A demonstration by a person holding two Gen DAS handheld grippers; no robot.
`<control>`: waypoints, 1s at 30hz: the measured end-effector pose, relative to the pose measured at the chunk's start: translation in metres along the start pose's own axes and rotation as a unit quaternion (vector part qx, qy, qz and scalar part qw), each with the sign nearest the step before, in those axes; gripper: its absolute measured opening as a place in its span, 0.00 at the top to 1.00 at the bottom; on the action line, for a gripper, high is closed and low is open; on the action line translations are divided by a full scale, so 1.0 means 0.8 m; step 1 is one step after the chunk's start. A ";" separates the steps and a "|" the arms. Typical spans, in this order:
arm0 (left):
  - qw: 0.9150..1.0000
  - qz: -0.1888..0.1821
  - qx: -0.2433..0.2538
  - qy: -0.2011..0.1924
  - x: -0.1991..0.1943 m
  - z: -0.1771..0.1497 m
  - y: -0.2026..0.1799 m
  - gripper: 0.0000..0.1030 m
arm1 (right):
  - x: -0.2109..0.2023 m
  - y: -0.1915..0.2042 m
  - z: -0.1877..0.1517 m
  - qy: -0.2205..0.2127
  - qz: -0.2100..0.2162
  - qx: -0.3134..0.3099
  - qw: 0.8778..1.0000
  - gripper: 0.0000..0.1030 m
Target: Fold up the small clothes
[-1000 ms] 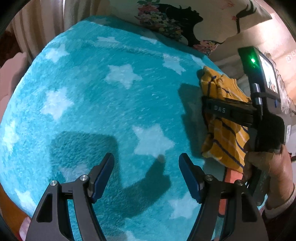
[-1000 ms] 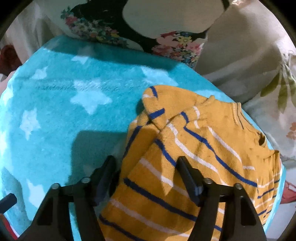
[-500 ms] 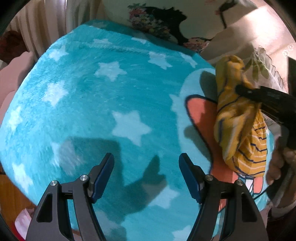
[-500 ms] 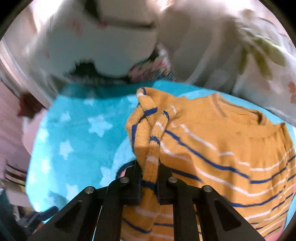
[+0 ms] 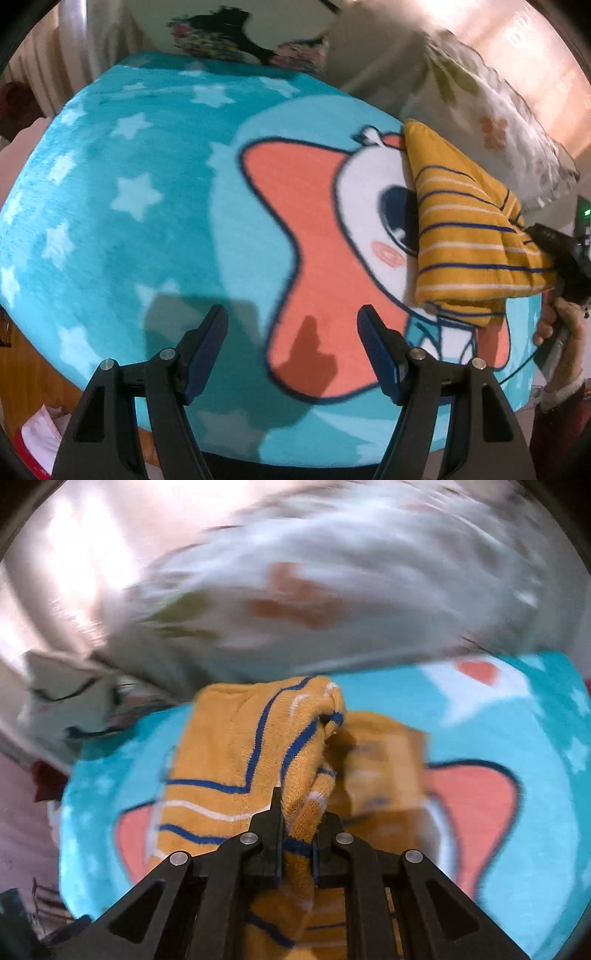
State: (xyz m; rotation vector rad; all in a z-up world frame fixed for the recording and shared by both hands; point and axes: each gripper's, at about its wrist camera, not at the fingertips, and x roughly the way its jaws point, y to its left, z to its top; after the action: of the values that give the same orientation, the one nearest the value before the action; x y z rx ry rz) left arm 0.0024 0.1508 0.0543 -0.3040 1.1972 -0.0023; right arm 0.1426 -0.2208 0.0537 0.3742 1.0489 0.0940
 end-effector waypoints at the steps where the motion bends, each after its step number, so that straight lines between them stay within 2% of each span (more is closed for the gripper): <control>1: 1.000 -0.002 0.002 0.002 0.003 -0.004 -0.010 0.31 | 0.006 -0.024 -0.002 0.009 0.008 0.017 1.000 0.89; 3: 1.000 -0.001 0.006 0.004 0.004 -0.009 -0.024 0.31 | 0.023 -0.058 -0.005 0.034 0.055 0.044 0.997 0.88; 4: 1.000 0.001 0.010 0.004 0.005 -0.010 -0.032 0.31 | 0.027 -0.074 -0.006 0.039 0.075 0.064 0.994 0.83; 6: 1.000 0.003 0.018 0.000 0.003 -0.012 -0.045 0.31 | 0.019 -0.101 -0.007 0.035 0.089 0.097 0.991 0.68; 10: 1.000 0.005 0.029 -0.006 0.003 -0.010 -0.069 0.31 | -0.028 -0.134 0.001 -0.001 0.088 0.122 0.989 0.64; 11: 1.000 0.004 0.031 -0.005 0.004 -0.009 -0.074 0.31 | -0.040 -0.136 0.002 -0.008 0.091 0.119 0.989 0.63; 13: 0.999 0.000 0.035 -0.002 0.009 -0.005 -0.087 0.31 | -0.064 -0.128 0.006 -0.020 0.125 0.105 0.986 0.63; 15: 0.999 -0.008 0.041 0.000 0.014 0.000 -0.102 0.31 | -0.078 -0.103 0.002 -0.014 0.174 0.078 0.982 0.64; 17: 0.998 -0.012 0.057 -0.007 0.014 0.008 -0.124 0.31 | -0.076 -0.077 -0.006 -0.002 0.195 0.048 0.980 0.65; 20: 0.996 -0.014 0.085 -0.023 0.012 0.021 -0.159 0.31 | -0.050 -0.053 -0.028 0.037 0.175 0.008 0.984 0.67; 22: 0.994 -0.021 0.101 -0.031 0.016 0.033 -0.183 0.31 | -0.015 -0.056 -0.048 0.090 0.127 0.001 0.988 0.81; 24: 0.993 -0.023 0.113 -0.033 0.025 0.042 -0.201 0.31 | 0.003 -0.066 -0.065 0.123 0.090 -0.003 0.988 0.81; 25: 0.992 -0.022 0.120 -0.031 0.034 0.046 -0.210 0.31 | 0.005 -0.070 -0.071 0.129 0.092 -0.002 0.987 0.86; 27: 0.991 -0.016 0.128 -0.019 0.055 0.051 -0.221 0.31 | 0.004 -0.075 -0.079 0.137 0.089 0.000 0.987 0.86; 30: 0.990 -0.004 0.138 0.026 0.097 0.045 -0.230 0.31 | 0.000 -0.073 -0.079 0.147 0.082 -0.014 0.986 0.86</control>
State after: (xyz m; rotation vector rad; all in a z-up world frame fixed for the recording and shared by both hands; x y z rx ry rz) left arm 0.0933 -0.0302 0.0381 -0.0649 1.2300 -0.1827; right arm 0.0827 -0.2589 0.0060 0.4301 1.3048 0.3192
